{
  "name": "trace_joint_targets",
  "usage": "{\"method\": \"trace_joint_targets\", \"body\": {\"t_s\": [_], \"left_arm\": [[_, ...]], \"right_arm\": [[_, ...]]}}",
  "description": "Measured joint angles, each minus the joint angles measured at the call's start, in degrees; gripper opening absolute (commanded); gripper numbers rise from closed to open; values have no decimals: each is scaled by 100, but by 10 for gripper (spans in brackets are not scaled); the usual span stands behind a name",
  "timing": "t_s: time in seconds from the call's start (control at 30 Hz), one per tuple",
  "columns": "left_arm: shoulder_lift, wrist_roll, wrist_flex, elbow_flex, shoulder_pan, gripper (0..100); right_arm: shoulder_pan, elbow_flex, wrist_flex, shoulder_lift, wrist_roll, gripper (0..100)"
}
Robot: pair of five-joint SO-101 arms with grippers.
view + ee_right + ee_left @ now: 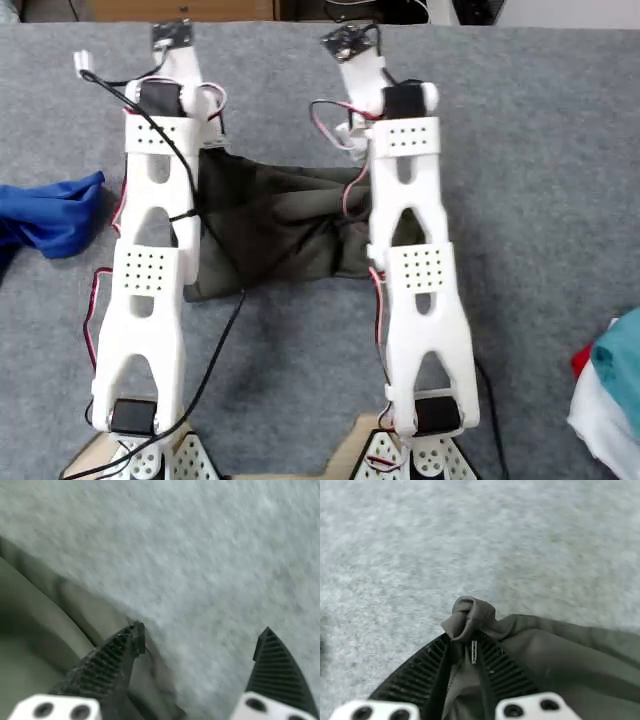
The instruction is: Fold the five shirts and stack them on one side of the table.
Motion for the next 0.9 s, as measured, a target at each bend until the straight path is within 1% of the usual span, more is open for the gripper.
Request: {"method": "trace_joint_targets", "body": {"t_s": [0.1,0.2,0.27,0.43,0.47,0.6,0.8,0.9], "left_arm": [[-18,-18,18,0,18,19],[-18,-18,18,0,9,19],[-18,-18,18,0,9,19],[-18,-18,18,0,9,19],[-35,-18,18,0,9,19],[-387,-18,18,0,9,19],[-642,-18,18,0,9,19],[-642,-18,18,0,9,19]], "right_arm": [[-79,44,-211,457,-378,335],[-88,70,-246,545,-448,312],[-88,70,-246,563,-466,251],[-88,70,-246,563,-484,16],[-88,70,-246,563,-484,3],[-88,70,-193,563,-484,30],[-88,70,26,563,-484,30],[-88,53,176,563,-484,6]]}}
